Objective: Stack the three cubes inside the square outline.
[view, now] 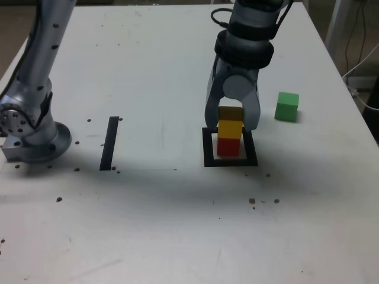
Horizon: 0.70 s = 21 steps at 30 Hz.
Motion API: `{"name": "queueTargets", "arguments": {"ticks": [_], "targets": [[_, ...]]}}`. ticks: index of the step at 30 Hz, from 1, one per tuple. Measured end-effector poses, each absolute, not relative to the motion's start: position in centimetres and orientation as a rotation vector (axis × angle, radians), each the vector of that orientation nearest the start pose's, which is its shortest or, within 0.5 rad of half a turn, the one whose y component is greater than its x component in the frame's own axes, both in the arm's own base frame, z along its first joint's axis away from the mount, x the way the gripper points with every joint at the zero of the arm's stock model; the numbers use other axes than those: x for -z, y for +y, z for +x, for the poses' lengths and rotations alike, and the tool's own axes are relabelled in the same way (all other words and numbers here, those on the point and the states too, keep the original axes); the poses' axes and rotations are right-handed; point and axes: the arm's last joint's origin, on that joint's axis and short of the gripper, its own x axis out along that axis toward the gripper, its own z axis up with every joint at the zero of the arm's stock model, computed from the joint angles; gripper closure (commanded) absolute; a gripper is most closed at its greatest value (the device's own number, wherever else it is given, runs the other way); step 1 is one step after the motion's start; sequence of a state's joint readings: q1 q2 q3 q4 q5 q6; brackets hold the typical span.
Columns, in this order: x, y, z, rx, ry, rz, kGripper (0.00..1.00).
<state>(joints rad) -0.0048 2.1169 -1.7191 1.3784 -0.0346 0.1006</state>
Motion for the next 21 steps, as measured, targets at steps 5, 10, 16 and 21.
{"name": "queueTargets", "arguments": {"ticks": [5,10,16,21], "targets": [[-25.2,-0.4,38.1,0.118,1.769,0.047,0.73],[-24.9,-0.3,38.1,0.119,1.767,0.047,0.64],[-24.4,-0.2,38.1,0.121,1.762,0.042,0.18],[-23.7,-0.1,38.1,0.121,1.767,0.039,0.02]]}}
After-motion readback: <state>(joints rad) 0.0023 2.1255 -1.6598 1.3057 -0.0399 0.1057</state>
